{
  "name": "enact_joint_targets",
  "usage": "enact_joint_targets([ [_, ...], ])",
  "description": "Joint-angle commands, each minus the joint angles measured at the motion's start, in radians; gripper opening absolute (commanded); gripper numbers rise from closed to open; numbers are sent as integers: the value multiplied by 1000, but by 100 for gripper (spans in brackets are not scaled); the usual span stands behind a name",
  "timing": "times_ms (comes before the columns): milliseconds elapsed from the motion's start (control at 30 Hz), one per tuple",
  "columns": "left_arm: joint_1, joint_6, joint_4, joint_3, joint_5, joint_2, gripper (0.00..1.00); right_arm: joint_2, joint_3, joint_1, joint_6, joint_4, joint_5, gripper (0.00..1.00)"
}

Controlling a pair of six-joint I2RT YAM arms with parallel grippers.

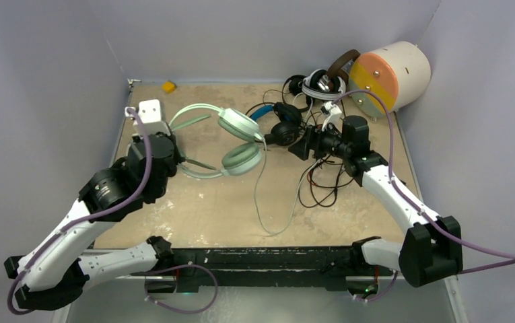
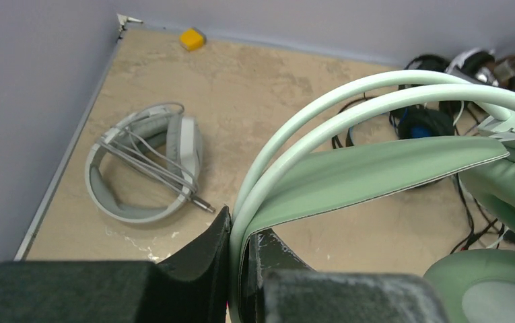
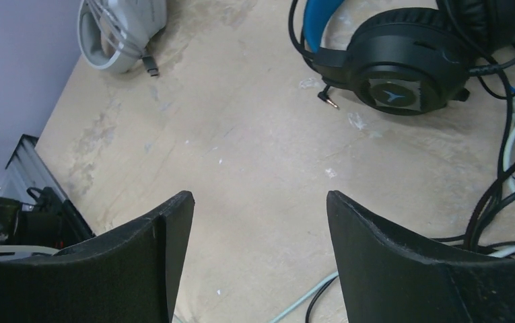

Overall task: Wrap the headphones
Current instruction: Untie the headphones cable, then wrap the headphones cable around the headphones.

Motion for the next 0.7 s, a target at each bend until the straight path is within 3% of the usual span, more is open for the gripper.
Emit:
enact_joint_targets([
  [0,7,-41,105,12,76,-6,0,-18,-14,1,-19,95,-85,75],
  [100,114,10,151,-16,139,21,0,-37,-42,2,-19,127,-83,75],
  [233,446,26,202,-58,509,61,0,-50,-70,2,-15,147,-72,75],
  [367,626,-9,206,-62,725,101,0,-51,-69,2,-14,108,-5,75],
  [467,734,-51,195,-33,787,119,0,-39,-49,1,-19,32,71,75],
  [533,792,-99,201,-42,773,105,0,-33,-62,3,-30,34,23,75],
  [667,839,-144,242,-59,790,67,0,-59,-176,35,-2,247,-152,80],
])
